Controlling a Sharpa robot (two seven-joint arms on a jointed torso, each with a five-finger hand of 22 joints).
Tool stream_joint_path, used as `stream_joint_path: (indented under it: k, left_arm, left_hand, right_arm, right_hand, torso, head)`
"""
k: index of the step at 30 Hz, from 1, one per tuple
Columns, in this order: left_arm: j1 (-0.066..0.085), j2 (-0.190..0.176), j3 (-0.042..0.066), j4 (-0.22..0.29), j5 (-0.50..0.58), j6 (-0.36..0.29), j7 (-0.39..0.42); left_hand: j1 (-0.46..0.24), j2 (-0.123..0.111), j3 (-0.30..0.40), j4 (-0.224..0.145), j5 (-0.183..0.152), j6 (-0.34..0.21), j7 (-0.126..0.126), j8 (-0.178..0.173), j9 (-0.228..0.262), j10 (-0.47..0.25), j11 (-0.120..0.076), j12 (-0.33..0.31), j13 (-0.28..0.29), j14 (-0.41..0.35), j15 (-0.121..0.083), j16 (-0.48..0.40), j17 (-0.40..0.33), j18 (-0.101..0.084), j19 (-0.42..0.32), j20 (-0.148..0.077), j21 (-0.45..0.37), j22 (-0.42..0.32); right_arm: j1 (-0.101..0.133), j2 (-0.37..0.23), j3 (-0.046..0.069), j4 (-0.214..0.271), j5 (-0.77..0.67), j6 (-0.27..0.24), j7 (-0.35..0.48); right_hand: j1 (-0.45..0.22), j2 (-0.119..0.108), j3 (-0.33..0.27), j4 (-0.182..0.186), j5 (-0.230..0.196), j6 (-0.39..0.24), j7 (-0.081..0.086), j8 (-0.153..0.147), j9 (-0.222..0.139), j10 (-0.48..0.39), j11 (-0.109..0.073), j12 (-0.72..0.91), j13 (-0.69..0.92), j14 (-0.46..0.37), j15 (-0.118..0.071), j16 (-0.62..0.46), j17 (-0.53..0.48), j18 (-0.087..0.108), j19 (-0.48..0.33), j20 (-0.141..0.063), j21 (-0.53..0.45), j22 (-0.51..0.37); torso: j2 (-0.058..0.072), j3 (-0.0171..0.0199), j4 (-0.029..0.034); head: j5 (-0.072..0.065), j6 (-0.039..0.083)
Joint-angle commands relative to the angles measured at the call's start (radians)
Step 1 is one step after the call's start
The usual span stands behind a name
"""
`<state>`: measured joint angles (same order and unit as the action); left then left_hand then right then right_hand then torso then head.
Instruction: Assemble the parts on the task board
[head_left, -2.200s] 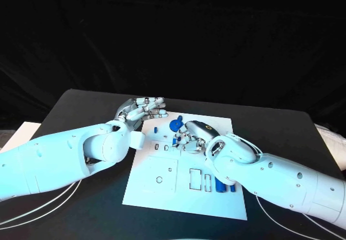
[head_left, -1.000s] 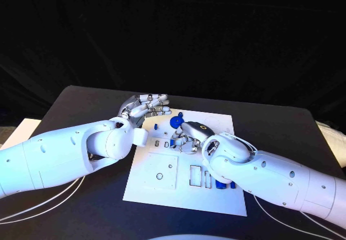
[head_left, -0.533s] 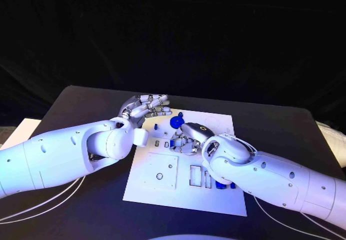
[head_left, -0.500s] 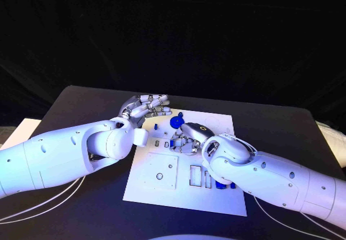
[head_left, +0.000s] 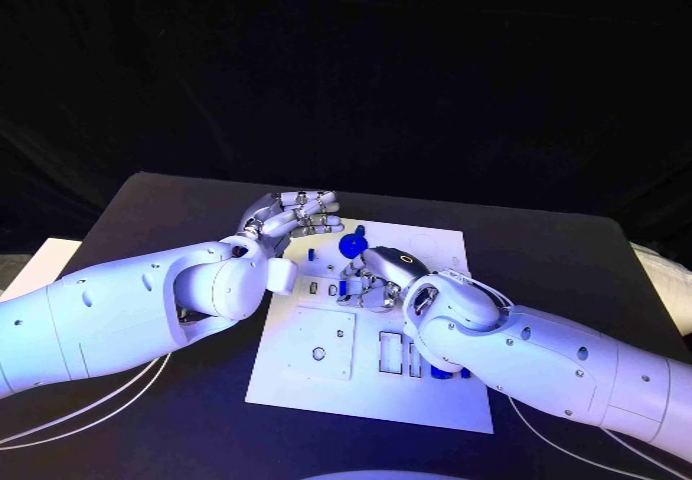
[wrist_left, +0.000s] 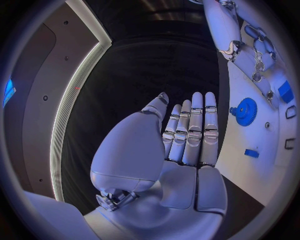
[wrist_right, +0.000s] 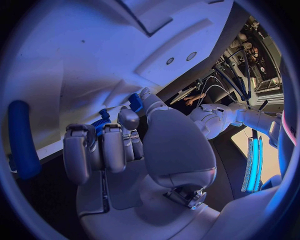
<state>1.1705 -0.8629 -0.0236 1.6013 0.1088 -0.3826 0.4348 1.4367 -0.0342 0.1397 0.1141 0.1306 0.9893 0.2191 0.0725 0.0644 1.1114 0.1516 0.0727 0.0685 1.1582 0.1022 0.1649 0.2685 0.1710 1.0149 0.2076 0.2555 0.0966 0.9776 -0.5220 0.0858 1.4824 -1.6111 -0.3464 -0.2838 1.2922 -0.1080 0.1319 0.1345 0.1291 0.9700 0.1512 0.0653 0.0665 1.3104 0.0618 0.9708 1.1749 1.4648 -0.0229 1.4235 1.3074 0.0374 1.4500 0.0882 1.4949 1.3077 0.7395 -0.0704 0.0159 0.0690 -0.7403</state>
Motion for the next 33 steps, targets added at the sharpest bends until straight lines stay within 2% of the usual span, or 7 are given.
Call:
stream_joint_path:
  k: [1, 10, 17, 21, 26, 27, 33]
  left_arm:
    - [0.000, 0.003, 0.001, 0.000, 0.001, 0.021, -0.002]
    - [0.000, 0.003, 0.001, -0.010, -0.007, 0.018, -0.009]
    - [0.001, -0.010, 0.000, -0.033, -0.150, -0.020, -0.116]
    - [0.004, -0.025, 0.000, -0.043, -0.319, -0.037, -0.309]
    - [0.012, -0.032, 0.000, -0.045, -0.526, 0.026, -0.538]
    - [0.015, -0.033, 0.001, -0.043, -0.565, 0.052, -0.588]
    - [0.064, -0.021, 0.001, -0.041, -0.815, 0.260, -0.884]
  left_hand:
    - [-0.005, -0.009, 0.008, 0.000, -0.004, -0.005, -0.001, -0.006, -0.001, -0.004, 0.005, -0.005, -0.002, -0.006, 0.001, -0.005, 0.002, 0.010, -0.005, 0.003, -0.006, -0.001]
    - [-0.004, -0.004, 0.012, -0.001, -0.004, 0.002, -0.010, -0.001, 0.002, 0.002, 0.000, -0.002, 0.000, -0.005, -0.001, -0.006, 0.004, 0.012, -0.005, 0.003, -0.006, -0.002]
    - [-0.021, -0.009, 0.020, 0.005, -0.005, 0.041, -0.033, 0.009, 0.004, 0.046, -0.026, 0.001, 0.002, 0.108, -0.038, 0.048, 0.043, 0.015, 0.075, -0.031, 0.046, 0.021]
    - [-0.072, -0.015, 0.003, 0.043, -0.007, 0.103, -0.069, 0.032, 0.015, 0.142, -0.071, 0.033, 0.020, 0.335, -0.100, 0.217, 0.154, 0.014, 0.243, -0.090, 0.165, 0.080]
    - [-0.114, -0.049, -0.049, 0.078, -0.010, 0.165, -0.118, 0.073, 0.039, 0.281, -0.127, 0.146, 0.111, 0.380, -0.143, 0.966, 0.841, 0.005, 0.329, -0.142, 0.327, 0.192]
    - [-0.124, -0.049, -0.065, 0.087, -0.007, 0.180, -0.133, 0.092, 0.052, 0.297, -0.140, 0.192, 0.150, 0.386, -0.158, 1.107, 0.979, -0.015, 0.364, -0.149, 0.467, 0.349]
    - [-0.187, -0.016, -0.180, 0.170, -0.019, 0.134, -0.150, 0.189, 0.132, 0.172, -0.137, 0.503, 0.452, 0.388, -0.157, 1.330, 1.213, -0.065, 0.382, -0.170, 0.869, 0.811]
  right_arm:
    - [-0.004, -0.005, 0.000, 0.012, -0.009, -0.090, 0.011]
    - [-0.018, -0.067, 0.024, 0.112, 0.022, -0.265, 0.108]
    - [-0.009, -0.212, 0.074, 0.235, 0.231, -0.147, 0.216]
    - [0.001, -0.311, 0.086, 0.287, 0.326, -0.123, 0.278]
    - [0.005, -0.403, 0.092, 0.305, 0.425, -0.151, 0.317]
    - [0.005, -0.417, 0.093, 0.304, 0.441, -0.156, 0.321]
    - [0.007, -0.474, 0.095, 0.270, 0.520, -0.180, 0.339]
  right_hand:
    - [-0.013, -0.002, -0.012, 0.004, -0.006, -0.011, -0.001, -0.003, 0.001, -0.009, 0.000, -0.006, -0.005, 0.058, 0.009, -0.005, 0.039, 0.006, 0.000, 0.006, -0.007, 0.088]
    - [-0.005, -0.004, -0.033, 0.013, 0.001, -0.012, -0.002, 0.001, 0.004, -0.003, -0.001, 0.008, -0.003, 0.060, 0.010, -0.002, 0.044, 0.004, 0.007, 0.008, -0.004, 0.096]
    - [0.022, 0.012, -0.035, 0.010, 0.009, 0.003, -0.005, 0.008, 0.007, 0.001, -0.004, 0.019, -0.001, 0.062, 0.007, 0.002, 0.051, 0.002, 0.011, 0.007, 0.000, 0.103]
    - [0.056, 0.023, -0.030, -0.007, 0.047, 0.019, -0.009, 0.014, 0.010, 0.003, -0.008, 0.028, 0.001, 0.062, 0.004, 0.002, 0.051, 0.002, 0.012, 0.004, 0.000, 0.104]
    - [0.063, 0.027, -0.030, -0.010, 0.062, 0.025, -0.010, 0.016, 0.011, 0.012, -0.009, 0.044, 0.009, 0.062, 0.003, 0.001, 0.052, 0.001, 0.015, 0.003, 0.002, 0.108]
    - [0.065, 0.028, -0.030, -0.011, 0.064, 0.027, -0.010, 0.017, 0.011, 0.010, -0.010, 0.040, 0.005, 0.060, 0.002, -0.004, 0.043, 0.002, 0.011, 0.002, -0.001, 0.103]
    - [0.069, 0.031, -0.033, -0.011, 0.081, 0.032, -0.012, 0.016, 0.011, -0.033, -0.011, -0.047, -0.060, 0.038, 0.000, -0.067, -0.034, 0.018, -0.035, 0.000, -0.037, 0.037]
  torso:
    - [0.001, 0.0006, 0.0001]
    - [-0.002, 0.0021, -0.0029]
    - [-0.013, 0.0111, -0.0125]
    - [-0.020, 0.0157, -0.0240]
    - [-0.032, 0.0237, -0.0423]
    - [-0.033, 0.0247, -0.0449]
    - [-0.043, 0.0294, -0.0576]
  head:
    - [-0.002, 0.002]
    - [-0.003, 0.006]
    - [0.003, 0.011]
    - [0.006, 0.010]
    - [0.016, 0.010]
    - [0.016, 0.010]
    - [0.021, 0.007]
